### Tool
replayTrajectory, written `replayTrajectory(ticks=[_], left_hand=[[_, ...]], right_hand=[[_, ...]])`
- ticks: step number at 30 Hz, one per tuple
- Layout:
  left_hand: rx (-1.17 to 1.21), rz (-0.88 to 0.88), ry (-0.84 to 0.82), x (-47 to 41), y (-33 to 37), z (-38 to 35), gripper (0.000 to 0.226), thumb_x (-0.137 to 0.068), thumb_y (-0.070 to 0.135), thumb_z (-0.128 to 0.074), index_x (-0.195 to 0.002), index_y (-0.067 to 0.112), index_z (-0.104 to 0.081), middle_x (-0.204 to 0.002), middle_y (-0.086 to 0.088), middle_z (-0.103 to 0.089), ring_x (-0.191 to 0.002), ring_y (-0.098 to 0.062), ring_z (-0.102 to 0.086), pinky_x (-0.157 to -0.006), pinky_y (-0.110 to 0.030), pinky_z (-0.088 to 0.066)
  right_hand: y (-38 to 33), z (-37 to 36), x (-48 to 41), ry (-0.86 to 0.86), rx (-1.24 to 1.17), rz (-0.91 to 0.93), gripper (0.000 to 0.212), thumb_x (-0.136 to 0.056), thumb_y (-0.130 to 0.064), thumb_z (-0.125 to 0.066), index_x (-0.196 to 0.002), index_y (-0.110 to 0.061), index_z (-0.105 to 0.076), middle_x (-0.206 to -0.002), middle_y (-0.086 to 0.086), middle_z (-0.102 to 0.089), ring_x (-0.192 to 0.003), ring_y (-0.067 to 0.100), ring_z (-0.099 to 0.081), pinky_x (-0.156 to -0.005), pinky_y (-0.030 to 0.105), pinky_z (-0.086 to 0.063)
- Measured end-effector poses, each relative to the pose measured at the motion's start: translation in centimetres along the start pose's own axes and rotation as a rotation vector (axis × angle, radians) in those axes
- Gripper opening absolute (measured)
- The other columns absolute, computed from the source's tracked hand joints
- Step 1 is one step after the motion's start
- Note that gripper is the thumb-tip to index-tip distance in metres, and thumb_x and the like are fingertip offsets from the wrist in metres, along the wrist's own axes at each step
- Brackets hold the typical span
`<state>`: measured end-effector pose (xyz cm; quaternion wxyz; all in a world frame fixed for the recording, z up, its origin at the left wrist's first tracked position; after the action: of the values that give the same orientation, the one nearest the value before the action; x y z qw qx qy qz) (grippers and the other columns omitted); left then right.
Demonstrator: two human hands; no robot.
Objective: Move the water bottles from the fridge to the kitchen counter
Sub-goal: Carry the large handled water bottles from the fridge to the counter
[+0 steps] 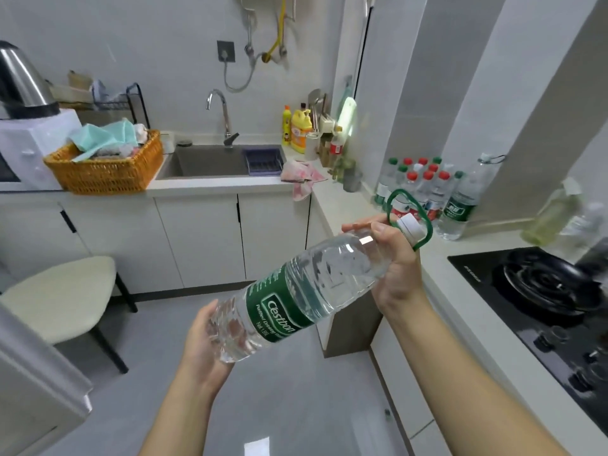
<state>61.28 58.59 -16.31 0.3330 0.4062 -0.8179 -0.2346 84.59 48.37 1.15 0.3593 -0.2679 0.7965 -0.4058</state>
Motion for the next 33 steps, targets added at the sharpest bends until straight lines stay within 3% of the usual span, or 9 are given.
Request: replayTrajectory(ticks=[3, 8, 13, 16, 20, 24, 29, 33], left_hand=[[0.019, 0.008, -0.001, -2.4, -0.8, -1.9, 0.038, -0.094, 0.030, -0.046, -0.110, 0.003, -0.068, -0.100, -0.014, -0.069, -0.086, -0.030, -0.067, -0.102, -0.051, -0.039], [-0.005, -0.002, -0.024, -6.7, -3.2, -6.4, 0.031, -0.095, 0.026, -0.045, -0.093, 0.007, -0.068, -0.089, -0.011, -0.070, -0.078, -0.026, -0.069, -0.089, -0.045, -0.045], [-0.016, -0.001, -0.011, -11.2, -6.3, -11.9, 0.022, -0.091, 0.028, -0.052, -0.090, 0.010, -0.065, -0.091, -0.010, -0.067, -0.079, -0.027, -0.067, -0.090, -0.045, -0.045], [-0.024, 0.004, -0.017, -13.4, -8.2, -15.4, 0.026, -0.091, 0.028, -0.053, -0.088, 0.009, -0.069, -0.093, -0.012, -0.069, -0.082, -0.029, -0.068, -0.092, -0.047, -0.046], [-0.020, 0.008, 0.012, -15.4, -10.9, -19.0, 0.029, -0.093, 0.029, -0.050, -0.094, 0.007, -0.068, -0.090, -0.012, -0.070, -0.075, -0.027, -0.070, -0.085, -0.044, -0.049], [-0.011, 0.034, 0.002, -17.6, -12.9, -22.1, 0.041, -0.095, 0.027, -0.046, -0.079, 0.007, -0.077, -0.087, -0.013, -0.072, -0.074, -0.027, -0.071, -0.085, -0.042, -0.048], [-0.044, 0.078, -0.012, -21.1, -14.9, -25.9, 0.033, -0.095, 0.027, -0.044, -0.098, 0.003, -0.067, -0.094, -0.014, -0.069, -0.078, -0.027, -0.070, -0.078, -0.040, -0.053], [-0.056, 0.145, -0.015, -24.5, -17.0, -28.8, 0.037, -0.082, 0.024, -0.053, -0.109, 0.002, -0.066, -0.103, -0.015, -0.068, -0.086, -0.030, -0.068, -0.080, -0.041, -0.054]], right_hand=[[0.6, 2.3, -2.2, 0.029, -0.058, -0.029, 0.005, -0.073, -0.013, -0.060, -0.072, -0.009, -0.064, -0.078, 0.013, -0.071, -0.079, 0.026, -0.069, -0.075, 0.037, -0.054], [0.8, 6.7, -6.9, 0.028, -0.070, -0.006, 0.003, -0.070, -0.015, -0.064, -0.069, -0.013, -0.067, -0.078, 0.012, -0.071, -0.082, 0.027, -0.069, -0.080, 0.041, -0.053], [0.9, 12.5, -12.9, 0.037, -0.072, -0.051, 0.023, -0.064, -0.023, -0.070, -0.076, -0.005, -0.062, -0.084, 0.020, -0.069, -0.081, 0.028, -0.068, -0.074, 0.041, -0.054], [0.4, 15.6, -16.1, 0.041, -0.076, -0.057, 0.015, -0.067, -0.017, -0.067, -0.075, -0.006, -0.061, -0.081, 0.018, -0.069, -0.078, 0.027, -0.068, -0.070, 0.038, -0.056], [-0.3, 19.0, -19.7, 0.014, -0.062, -0.050, 0.008, -0.075, -0.011, -0.058, -0.077, -0.002, -0.058, -0.080, 0.016, -0.070, -0.078, 0.026, -0.067, -0.071, 0.034, -0.055], [-0.5, 22.3, -22.1, 0.033, -0.057, -0.051, 0.007, -0.075, -0.011, -0.057, -0.074, -0.005, -0.062, -0.079, 0.016, -0.070, -0.079, 0.026, -0.067, -0.075, 0.035, -0.055], [-0.3, 26.4, -25.2, 0.071, -0.074, -0.060, 0.010, -0.075, -0.012, -0.059, -0.078, -0.003, -0.057, -0.082, 0.018, -0.068, -0.082, 0.028, -0.066, -0.076, 0.035, -0.055], [0.2, 29.9, -27.9, 0.114, -0.051, -0.045, 0.027, -0.067, -0.022, -0.068, -0.081, -0.001, -0.056, -0.086, 0.021, -0.068, -0.087, 0.032, -0.066, -0.079, 0.039, -0.054]])
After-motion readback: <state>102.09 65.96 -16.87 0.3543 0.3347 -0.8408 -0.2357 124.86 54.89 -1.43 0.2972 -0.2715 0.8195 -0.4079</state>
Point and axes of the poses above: each hand's wrist, its own x-axis away from the middle knuckle, its own z-axis out of the back of the hand, y = z × x, the point moved 8 cm from there along -x, towards the middle knuckle
